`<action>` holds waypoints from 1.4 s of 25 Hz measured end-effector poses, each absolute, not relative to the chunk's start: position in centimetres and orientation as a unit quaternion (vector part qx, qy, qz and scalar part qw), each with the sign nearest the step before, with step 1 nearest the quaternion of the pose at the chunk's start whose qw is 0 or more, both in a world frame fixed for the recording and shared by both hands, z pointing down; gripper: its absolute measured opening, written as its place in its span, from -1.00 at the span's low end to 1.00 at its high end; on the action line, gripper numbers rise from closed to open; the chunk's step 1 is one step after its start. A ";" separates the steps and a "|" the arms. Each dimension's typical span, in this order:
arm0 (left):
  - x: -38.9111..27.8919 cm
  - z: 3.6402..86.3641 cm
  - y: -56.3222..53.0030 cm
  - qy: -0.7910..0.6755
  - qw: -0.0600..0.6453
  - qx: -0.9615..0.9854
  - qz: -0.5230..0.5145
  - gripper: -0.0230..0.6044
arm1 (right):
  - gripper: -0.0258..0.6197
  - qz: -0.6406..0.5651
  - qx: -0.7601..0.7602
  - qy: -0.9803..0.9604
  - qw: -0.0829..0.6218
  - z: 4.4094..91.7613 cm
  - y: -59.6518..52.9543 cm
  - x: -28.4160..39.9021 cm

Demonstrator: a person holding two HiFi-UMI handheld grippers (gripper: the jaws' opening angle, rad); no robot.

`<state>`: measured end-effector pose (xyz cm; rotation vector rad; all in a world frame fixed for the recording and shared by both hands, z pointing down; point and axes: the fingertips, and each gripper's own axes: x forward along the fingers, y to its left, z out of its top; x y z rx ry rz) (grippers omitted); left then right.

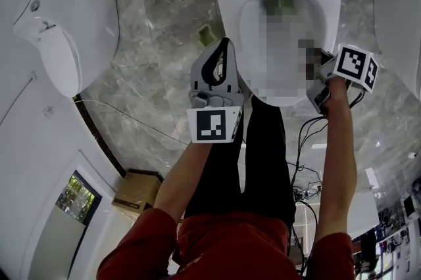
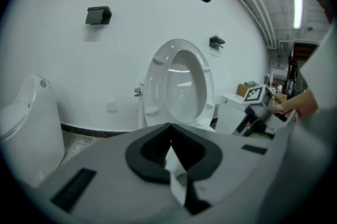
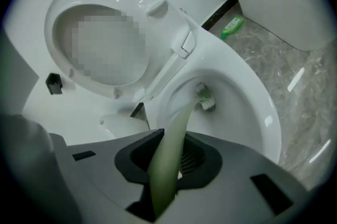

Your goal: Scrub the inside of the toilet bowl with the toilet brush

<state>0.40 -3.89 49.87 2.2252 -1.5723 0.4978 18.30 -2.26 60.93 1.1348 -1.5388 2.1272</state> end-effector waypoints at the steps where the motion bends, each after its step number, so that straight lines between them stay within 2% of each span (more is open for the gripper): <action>1: 0.5 49.9 -3.9 -0.557 0.185 0.790 0.178 -0.92 | -0.71 0.725 0.385 -0.547 0.164 61.4 -2.1 18.5; 5: 0.8 49.8 -3.9 -0.560 0.183 0.789 0.174 -0.92 | -0.71 0.627 0.348 -0.607 0.344 64.1 0.7 20.5; 7: 1.3 49.6 -3.6 -0.558 0.182 0.791 0.174 -0.92 | -0.71 0.568 0.339 -0.628 0.410 63.8 1.3 22.7; 9: 1.8 49.7 -3.2 -0.556 0.184 0.791 0.175 -0.92 | -0.71 0.527 0.335 -0.641 0.446 63.1 1.2 24.4; 14: 3.0 49.5 -2.3 -0.559 0.186 0.790 0.173 -0.92 | -0.73 0.515 0.333 -0.642 0.460 63.0 3.4 25.0; 21: 3.2 47.7 0.2 -0.573 0.175 0.782 0.174 -0.92 | -0.85 0.633 0.316 -0.590 0.389 63.7 14.3 21.4; 27: 3.1 43.5 2.8 -0.583 0.157 0.778 0.172 -0.92 | -0.92 0.714 0.325 -0.559 0.268 60.7 17.1 16.7; 31: 3.4 38.2 3.9 -0.581 0.155 0.781 0.170 -0.92 | -0.92 0.699 0.317 -0.606 0.207 54.2 15.8 15.0; 35: 2.2 30.7 4.8 -0.595 0.106 0.787 0.120 -0.92 | -0.92 0.665 0.331 -0.655 0.136 45.0 13.5 14.5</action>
